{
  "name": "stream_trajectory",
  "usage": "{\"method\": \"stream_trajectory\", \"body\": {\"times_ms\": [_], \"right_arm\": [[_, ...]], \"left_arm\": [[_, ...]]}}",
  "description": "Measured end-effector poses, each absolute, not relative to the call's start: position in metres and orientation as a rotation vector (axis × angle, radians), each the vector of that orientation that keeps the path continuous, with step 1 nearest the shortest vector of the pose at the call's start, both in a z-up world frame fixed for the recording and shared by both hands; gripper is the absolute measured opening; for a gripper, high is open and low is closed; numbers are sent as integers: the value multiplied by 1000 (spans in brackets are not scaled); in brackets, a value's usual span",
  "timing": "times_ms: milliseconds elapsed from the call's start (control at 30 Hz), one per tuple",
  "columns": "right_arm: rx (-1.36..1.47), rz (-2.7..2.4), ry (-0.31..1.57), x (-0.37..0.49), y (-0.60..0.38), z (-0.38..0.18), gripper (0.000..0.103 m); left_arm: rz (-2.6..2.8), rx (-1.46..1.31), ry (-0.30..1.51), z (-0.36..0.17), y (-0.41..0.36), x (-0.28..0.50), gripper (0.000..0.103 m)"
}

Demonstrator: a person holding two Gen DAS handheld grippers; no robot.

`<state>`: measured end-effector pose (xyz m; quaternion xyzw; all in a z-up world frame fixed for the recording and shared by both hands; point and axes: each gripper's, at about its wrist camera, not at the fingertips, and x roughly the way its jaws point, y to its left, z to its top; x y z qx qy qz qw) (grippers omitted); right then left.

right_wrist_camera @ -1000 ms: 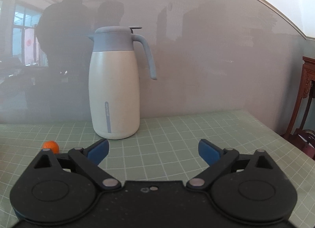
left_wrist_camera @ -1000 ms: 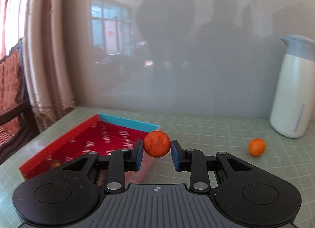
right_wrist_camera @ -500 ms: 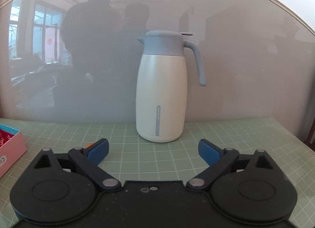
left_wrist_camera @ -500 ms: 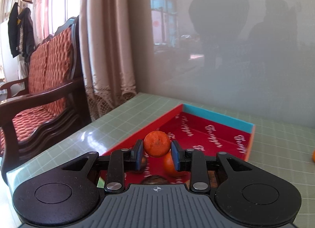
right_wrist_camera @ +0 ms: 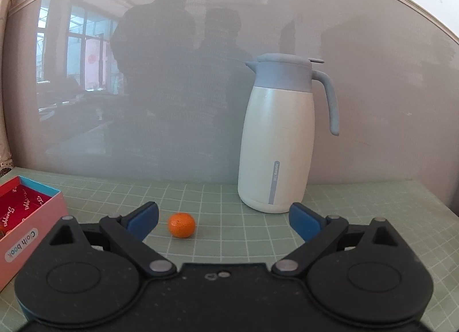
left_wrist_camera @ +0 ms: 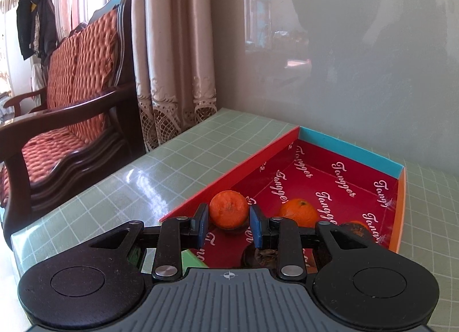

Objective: Organize fruits
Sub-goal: 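Lower the orange piece into the box and open the left gripper, then withdraw the left gripper from the box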

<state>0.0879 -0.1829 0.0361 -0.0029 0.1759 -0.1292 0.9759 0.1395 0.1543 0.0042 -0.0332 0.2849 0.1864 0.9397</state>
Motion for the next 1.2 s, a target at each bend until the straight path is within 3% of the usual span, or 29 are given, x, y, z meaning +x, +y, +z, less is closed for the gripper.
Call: {"method": "stream_trajectory", "body": {"times_ms": [333, 467, 500, 1200], "right_arm": [[-11, -246, 352, 92, -174, 38, 98], [-20, -244, 356, 91, -171, 37, 98], [-20, -245, 357, 91, -171, 37, 98], [-40, -247, 370, 81, -181, 33, 98]], "left_arm": [[379, -77, 613, 2, 160, 138, 33], [396, -59, 567, 11, 156, 130, 61], [398, -52, 554, 14, 154, 128, 63], [408, -46, 509, 32, 149, 52, 63]]}}
